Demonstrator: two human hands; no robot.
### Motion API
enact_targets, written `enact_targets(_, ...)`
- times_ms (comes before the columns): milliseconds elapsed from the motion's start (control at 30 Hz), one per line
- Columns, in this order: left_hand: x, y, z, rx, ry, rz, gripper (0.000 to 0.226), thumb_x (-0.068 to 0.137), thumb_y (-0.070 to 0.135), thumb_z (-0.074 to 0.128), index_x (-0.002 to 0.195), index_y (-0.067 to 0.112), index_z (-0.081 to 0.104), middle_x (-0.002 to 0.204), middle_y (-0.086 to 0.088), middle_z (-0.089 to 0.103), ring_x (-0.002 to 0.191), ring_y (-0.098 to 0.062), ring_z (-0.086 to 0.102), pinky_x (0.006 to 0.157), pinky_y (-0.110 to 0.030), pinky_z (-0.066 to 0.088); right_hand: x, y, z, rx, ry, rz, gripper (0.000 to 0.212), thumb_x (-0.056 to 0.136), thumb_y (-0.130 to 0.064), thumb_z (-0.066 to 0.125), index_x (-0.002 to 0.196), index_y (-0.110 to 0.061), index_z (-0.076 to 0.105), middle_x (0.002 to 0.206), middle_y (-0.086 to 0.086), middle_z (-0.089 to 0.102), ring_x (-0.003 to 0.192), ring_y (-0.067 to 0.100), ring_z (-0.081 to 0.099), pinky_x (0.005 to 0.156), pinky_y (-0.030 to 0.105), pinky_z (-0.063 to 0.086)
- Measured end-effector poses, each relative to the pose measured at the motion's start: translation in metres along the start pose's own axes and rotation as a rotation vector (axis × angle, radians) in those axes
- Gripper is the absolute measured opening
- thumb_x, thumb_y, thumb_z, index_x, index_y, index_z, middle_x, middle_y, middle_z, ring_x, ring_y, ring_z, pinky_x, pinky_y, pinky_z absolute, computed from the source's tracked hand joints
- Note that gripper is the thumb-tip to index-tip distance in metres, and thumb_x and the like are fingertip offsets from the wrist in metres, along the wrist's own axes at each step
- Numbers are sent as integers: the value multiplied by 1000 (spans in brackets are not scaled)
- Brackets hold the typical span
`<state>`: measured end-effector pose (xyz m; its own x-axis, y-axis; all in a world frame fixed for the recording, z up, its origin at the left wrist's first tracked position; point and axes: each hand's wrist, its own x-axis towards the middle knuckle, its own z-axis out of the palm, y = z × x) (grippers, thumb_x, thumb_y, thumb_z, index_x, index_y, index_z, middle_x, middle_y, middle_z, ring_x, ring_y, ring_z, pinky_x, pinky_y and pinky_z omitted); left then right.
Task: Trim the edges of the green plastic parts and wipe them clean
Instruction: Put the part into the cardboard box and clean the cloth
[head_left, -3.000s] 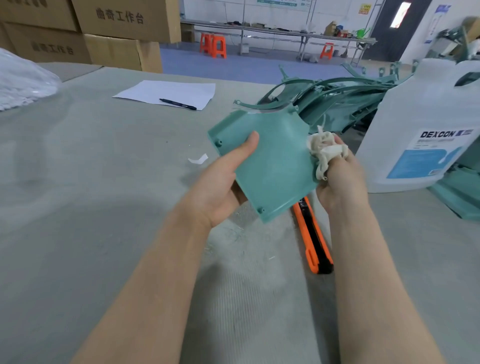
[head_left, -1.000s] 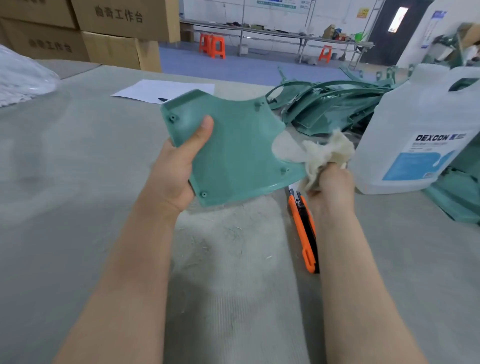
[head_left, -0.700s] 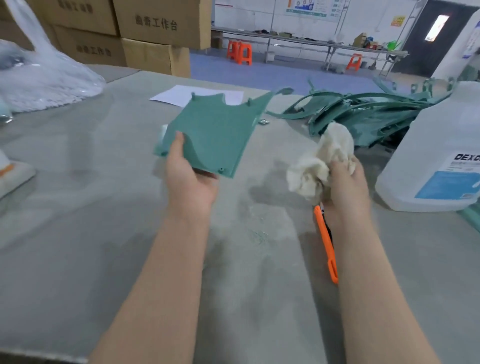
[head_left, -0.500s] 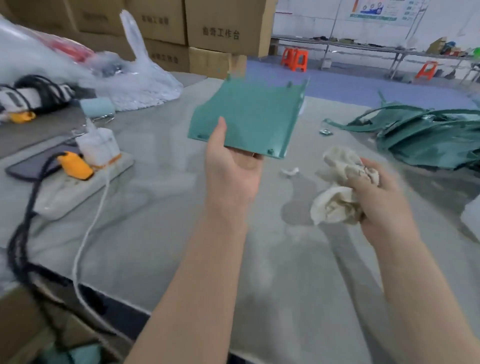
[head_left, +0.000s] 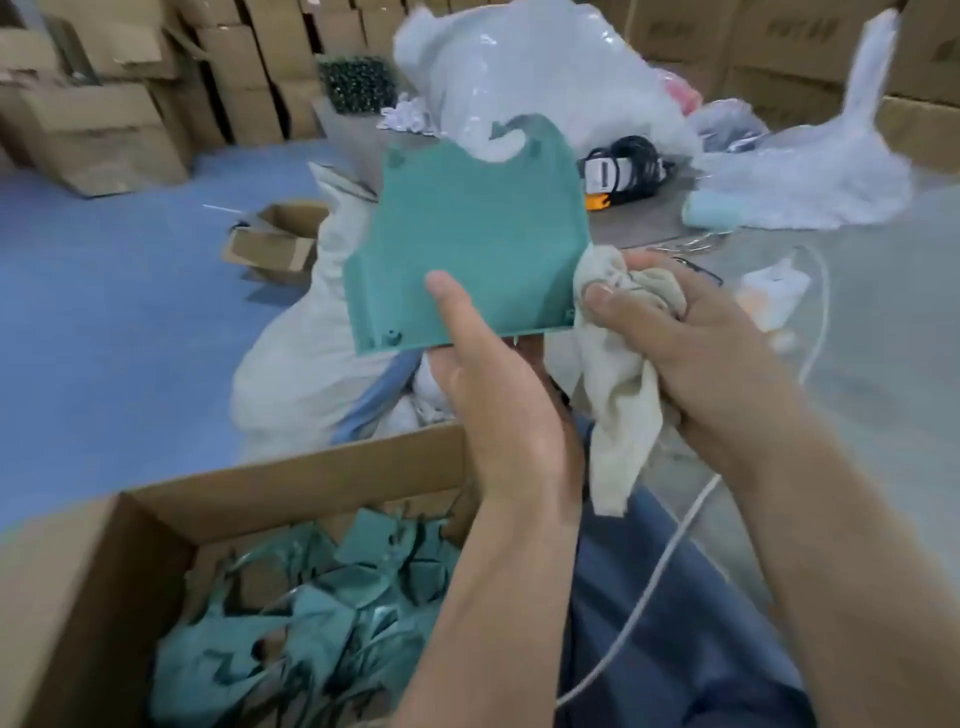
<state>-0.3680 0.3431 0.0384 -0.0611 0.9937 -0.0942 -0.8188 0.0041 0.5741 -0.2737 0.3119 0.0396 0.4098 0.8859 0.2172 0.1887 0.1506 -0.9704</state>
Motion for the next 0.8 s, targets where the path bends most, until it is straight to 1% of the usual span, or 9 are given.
enact_targets(67, 22, 7, -32, 66, 161, -21, 12, 96, 44, 51, 103, 36, 56, 93, 22, 68, 81, 6, 67, 67, -14, 54, 15, 21, 39, -123, -94, 28, 9, 85, -38, 70, 91, -37, 64, 75, -22, 69, 71, -3, 63, 66, 21, 46)
enact_targets(133, 40, 5, -64, 98, 287, -145, 25, 96, 42, 52, 112, 26, 61, 101, 12, 69, 81, 0, 69, 66, -17, 55, 23, 47, 71, -252, -167, 64, 9, 89, -34, 66, 93, -36, 58, 73, -19, 65, 72, 1, 61, 61, 16, 43)
enact_targets(167, 48, 2, -80, 104, 319, -265, 27, 97, 41, 51, 109, 20, 64, 95, 6, 72, 73, -5, 70, 60, -19, 55, 25, 61, 81, -328, -202, 78, 11, 90, -34, 65, 97, -34, 57, 76, -18, 63, 74, 4, 59, 60, 16, 41)
enact_targets(267, 53, -6, -112, 43, 319, -618, 30, 100, 30, 44, 102, 8, 64, 70, -5, 71, 46, -17, 65, 42, -21, 51, 21, 96, 96, -456, -290, 182, 20, 90, -37, 64, 104, -25, 58, 87, -13, 59, 85, 11, 57, 66, 22, 41)
enact_targets(367, 55, -22, -126, 38, 303, -640, 27, 100, 20, 40, 95, 6, 62, 70, -9, 68, 53, -16, 65, 47, -20, 51, 14, 108, 93, -479, -348, 235, 16, 88, -40, 64, 100, -31, 57, 91, -16, 60, 89, 9, 58, 68, 21, 40)
enact_targets(500, 52, -29, -100, 41, 162, -648, 31, 97, 26, 43, 88, 7, 66, 71, -10, 71, 62, -19, 70, 56, -23, 54, 7, 88, 79, -428, -276, 176, 8, 89, -40, 64, 93, -36, 57, 87, -18, 63, 80, -5, 58, 64, 12, 42)
enact_targets(633, 35, -35, -45, 105, -31, -502, 33, 96, 33, 46, 113, 10, 65, 99, -11, 68, 89, -22, 68, 77, -32, 55, -1, 42, 41, -329, -68, 51, 8, 91, -36, 64, 97, -38, 59, 87, -20, 64, 77, -13, 58, 65, 2, 41)
enact_targets(700, 15, -42, -12, 126, -167, -477, 30, 95, 32, 47, 110, 12, 65, 97, -10, 67, 88, -21, 67, 78, -33, 55, -6, 17, 11, -272, 69, -16, 11, 91, -31, 66, 102, -29, 64, 83, -18, 66, 74, -10, 59, 67, 5, 44)
enact_targets(800, -27, -61, 39, 148, -405, -519, 26, 90, 32, 52, 100, 11, 63, 91, -10, 65, 82, -20, 66, 75, -32, 56, -26, -15, -45, -226, 273, -64, 7, 92, -27, 65, 97, -23, 65, 79, -13, 66, 75, 1, 61, 74, 21, 50)
